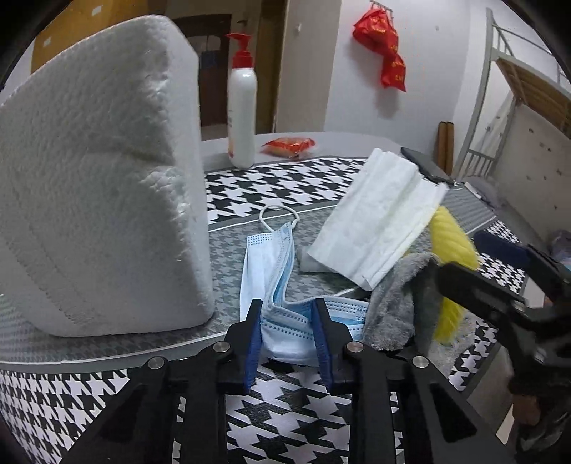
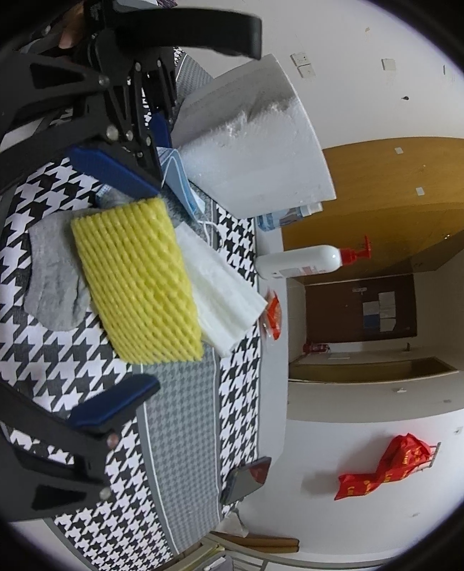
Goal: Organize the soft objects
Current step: 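Move the left gripper toward the blue mask while the right gripper approaches the yellow net, then grasp the blue mask with the left gripper while the right gripper grasps the yellow net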
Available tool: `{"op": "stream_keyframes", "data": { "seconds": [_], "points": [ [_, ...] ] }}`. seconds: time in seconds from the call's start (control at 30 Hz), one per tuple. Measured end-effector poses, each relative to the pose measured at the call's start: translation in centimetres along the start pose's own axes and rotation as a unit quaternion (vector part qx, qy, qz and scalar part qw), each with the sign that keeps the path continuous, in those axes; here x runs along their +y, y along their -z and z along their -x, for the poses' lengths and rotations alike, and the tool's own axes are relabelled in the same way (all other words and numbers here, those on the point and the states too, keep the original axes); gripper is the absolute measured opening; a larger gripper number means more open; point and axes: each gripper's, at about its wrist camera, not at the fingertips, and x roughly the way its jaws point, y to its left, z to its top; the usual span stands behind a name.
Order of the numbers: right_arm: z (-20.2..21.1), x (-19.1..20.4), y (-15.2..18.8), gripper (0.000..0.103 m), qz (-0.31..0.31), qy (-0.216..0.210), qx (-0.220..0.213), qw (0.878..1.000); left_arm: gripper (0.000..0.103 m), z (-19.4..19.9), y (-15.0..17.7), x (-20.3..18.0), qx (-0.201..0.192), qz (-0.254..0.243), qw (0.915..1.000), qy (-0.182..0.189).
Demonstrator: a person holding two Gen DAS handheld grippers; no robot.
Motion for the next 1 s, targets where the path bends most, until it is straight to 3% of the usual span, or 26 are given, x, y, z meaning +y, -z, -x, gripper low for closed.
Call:
{"op": "stream_keyframes", "data": {
  "seconds": [0.13,0.4,0.47,0.93,1.0],
  "points": [
    [-0.6,-0.3,0.4,0.076,-0.011,0.000,0.019,1.000,0.029,0.1,0.1,0.0,0.000,0.001,1.0000,0.005],
    [-0.2,-1.6,1.6,0.028,-0.031,0.003,0.036,0.999,0.028,0.7,0.1,-0.4,-0.011,-0.005,0.9998,0.014],
    [0.0,-2.1,1.7,0.020,-0.037,0.005,0.039,0.999,0.028,1.0,0.2,-0.6,-0.016,-0.008,0.9997,0.017],
    [4.1,-3.5,2.2,0.018,-0.034,0.045,0.000,0.998,0.024,3.6,1.2,-1.2,-0.045,-0.018,0.9987,0.018],
    [4.1,-3.5,2.8,0.023,-0.029,0.051,0.001,0.998,0.024,3.5,1.3,-1.1,-0.042,-0.017,0.9989,0.015]
  ]
}}
